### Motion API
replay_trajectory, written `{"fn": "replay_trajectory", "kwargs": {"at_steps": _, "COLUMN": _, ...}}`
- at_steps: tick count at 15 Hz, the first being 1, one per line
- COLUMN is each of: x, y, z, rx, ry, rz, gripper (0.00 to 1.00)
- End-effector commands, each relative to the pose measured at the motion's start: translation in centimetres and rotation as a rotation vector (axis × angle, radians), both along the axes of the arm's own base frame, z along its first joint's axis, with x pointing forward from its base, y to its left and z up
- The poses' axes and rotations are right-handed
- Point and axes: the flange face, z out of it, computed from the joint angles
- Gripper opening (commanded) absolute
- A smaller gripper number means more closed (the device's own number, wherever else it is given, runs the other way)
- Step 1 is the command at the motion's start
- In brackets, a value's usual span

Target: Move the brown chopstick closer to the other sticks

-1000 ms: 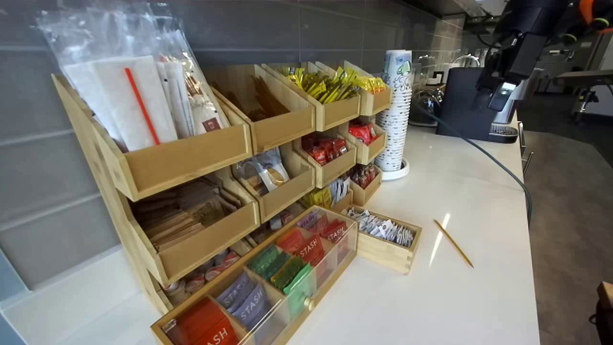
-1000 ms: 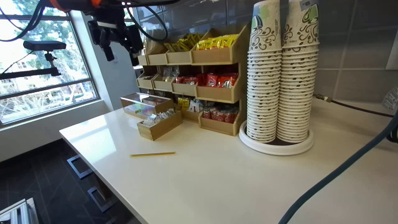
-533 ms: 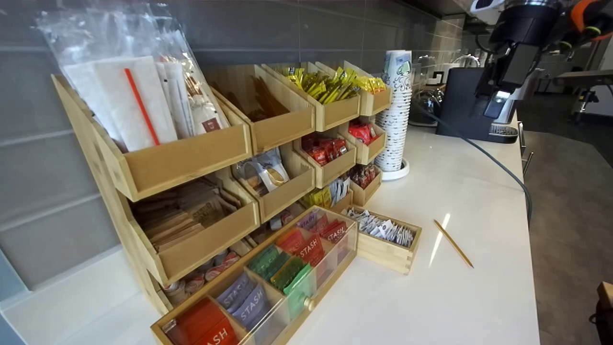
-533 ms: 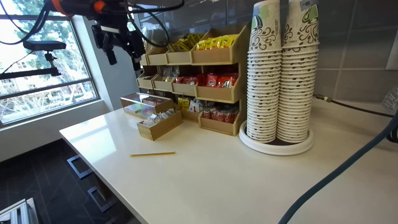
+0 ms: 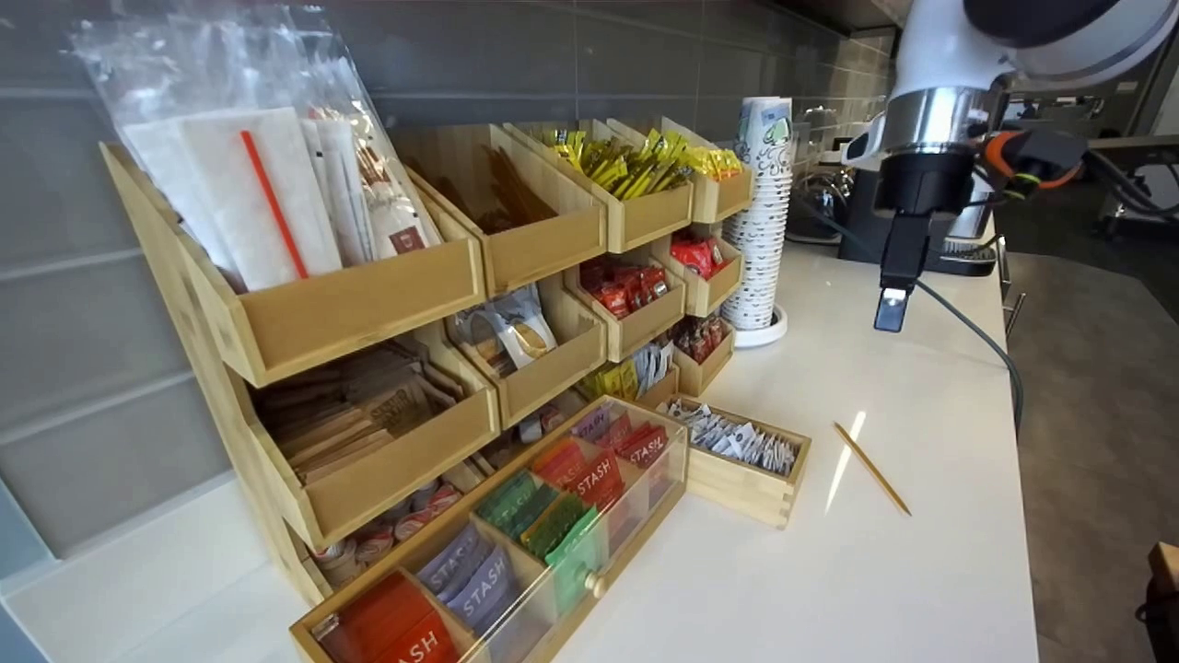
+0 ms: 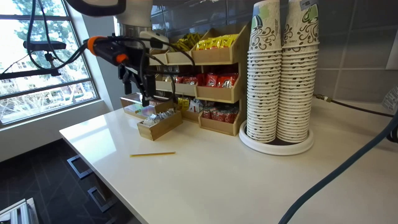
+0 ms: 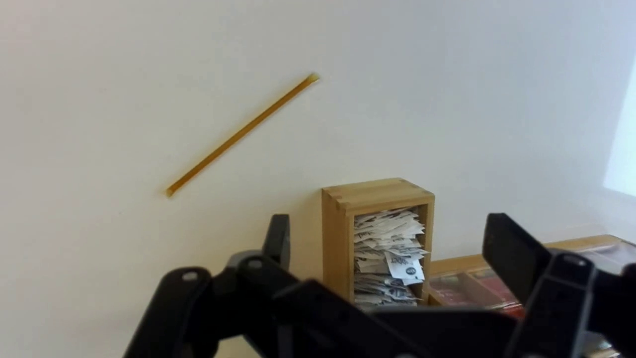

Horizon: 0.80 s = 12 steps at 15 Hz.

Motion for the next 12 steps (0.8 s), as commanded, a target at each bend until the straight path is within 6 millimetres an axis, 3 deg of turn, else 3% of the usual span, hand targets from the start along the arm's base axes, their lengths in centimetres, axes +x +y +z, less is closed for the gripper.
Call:
{"fn": "replay_trajectory", "kwargs": {"at_steps": 1, "x": 0.3, "y": -0.2, "z": -1.1, "rx": 0.008, "ry": 0.025, "rz": -0.015, "gripper": 1.00}}
{"fn": "replay_trajectory", "kwargs": {"at_steps": 4, "x": 0.7, "y": -0.4, "z": -3.0, "rx": 0.016, "ry": 0.068, "rz": -0.030, "gripper": 1.00}}
{"fn": "replay_trajectory", "kwargs": {"at_steps": 12, "x": 0.9, "y": -0.5, "z": -2.8, "rx": 0.014, "ry": 0.065, "rz": -0.034, "gripper": 1.00}}
